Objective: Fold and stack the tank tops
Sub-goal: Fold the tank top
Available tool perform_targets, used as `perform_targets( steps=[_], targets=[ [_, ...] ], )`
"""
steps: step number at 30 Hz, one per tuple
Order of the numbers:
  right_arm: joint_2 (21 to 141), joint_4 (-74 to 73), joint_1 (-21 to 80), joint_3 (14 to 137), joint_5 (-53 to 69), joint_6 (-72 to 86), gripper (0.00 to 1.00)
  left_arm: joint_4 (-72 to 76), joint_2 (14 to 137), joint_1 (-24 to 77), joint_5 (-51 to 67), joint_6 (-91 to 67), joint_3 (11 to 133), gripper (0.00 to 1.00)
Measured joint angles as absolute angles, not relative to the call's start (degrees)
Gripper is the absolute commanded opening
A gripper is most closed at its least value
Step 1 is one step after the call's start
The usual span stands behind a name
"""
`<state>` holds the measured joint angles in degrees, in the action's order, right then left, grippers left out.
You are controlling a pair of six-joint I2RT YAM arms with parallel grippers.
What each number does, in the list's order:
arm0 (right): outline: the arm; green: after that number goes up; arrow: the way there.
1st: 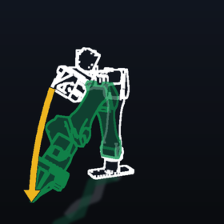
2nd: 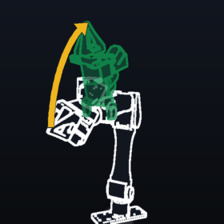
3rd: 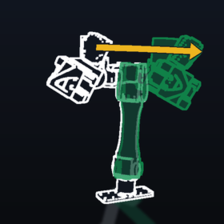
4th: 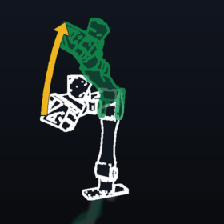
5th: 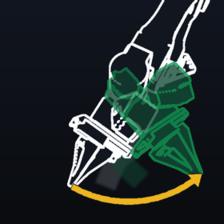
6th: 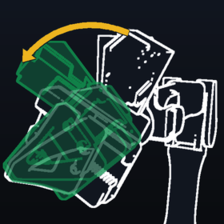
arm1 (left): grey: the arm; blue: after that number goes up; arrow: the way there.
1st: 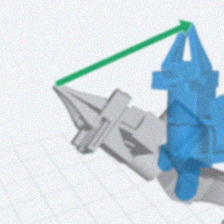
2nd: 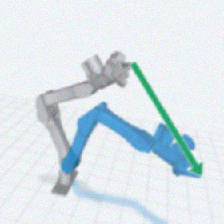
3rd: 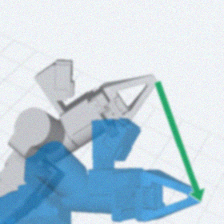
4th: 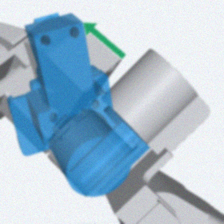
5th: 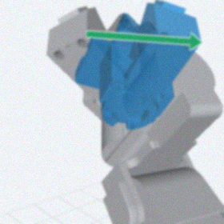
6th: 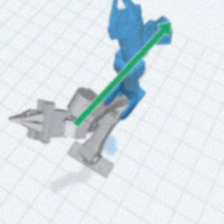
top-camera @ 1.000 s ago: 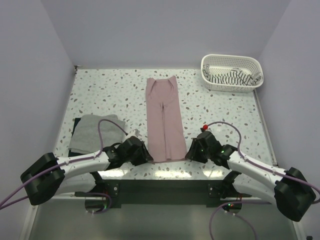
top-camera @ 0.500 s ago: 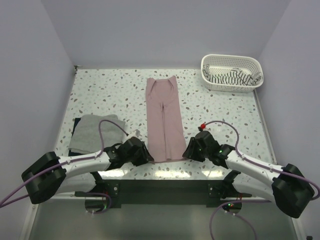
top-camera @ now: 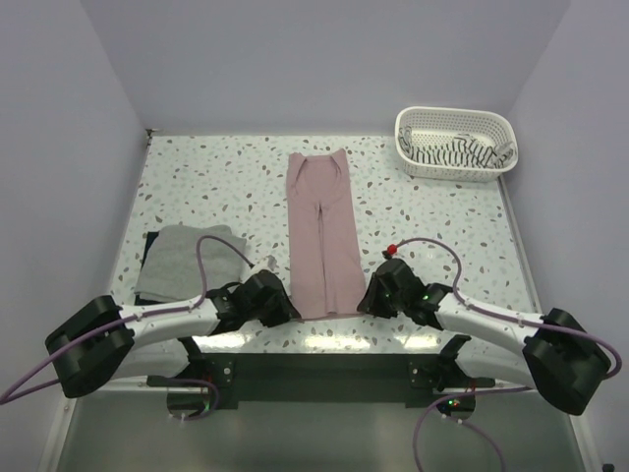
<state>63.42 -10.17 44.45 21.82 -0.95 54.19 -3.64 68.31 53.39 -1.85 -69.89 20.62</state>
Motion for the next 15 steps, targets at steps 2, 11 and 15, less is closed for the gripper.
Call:
perform_targets(
  steps=[2,11,15],
  targets=[
    [63.9,-9.76,44.77,21.82,-1.02,54.41,0.17,-3.7,68.42,53.39,-1.91,-69.84,20.58,0.13],
    [62.0,-12.69,46.76,21.82,-2.66,54.63,0.0,-4.75,67.85,55.72,-2.81,-69.36,20.73,0.0],
    [56.42,-16.95,50.74,21.39,-3.99,56.16,0.0,-7.31,66.41,60.45,-3.57,-69.97,20.78,0.0]
  ],
)
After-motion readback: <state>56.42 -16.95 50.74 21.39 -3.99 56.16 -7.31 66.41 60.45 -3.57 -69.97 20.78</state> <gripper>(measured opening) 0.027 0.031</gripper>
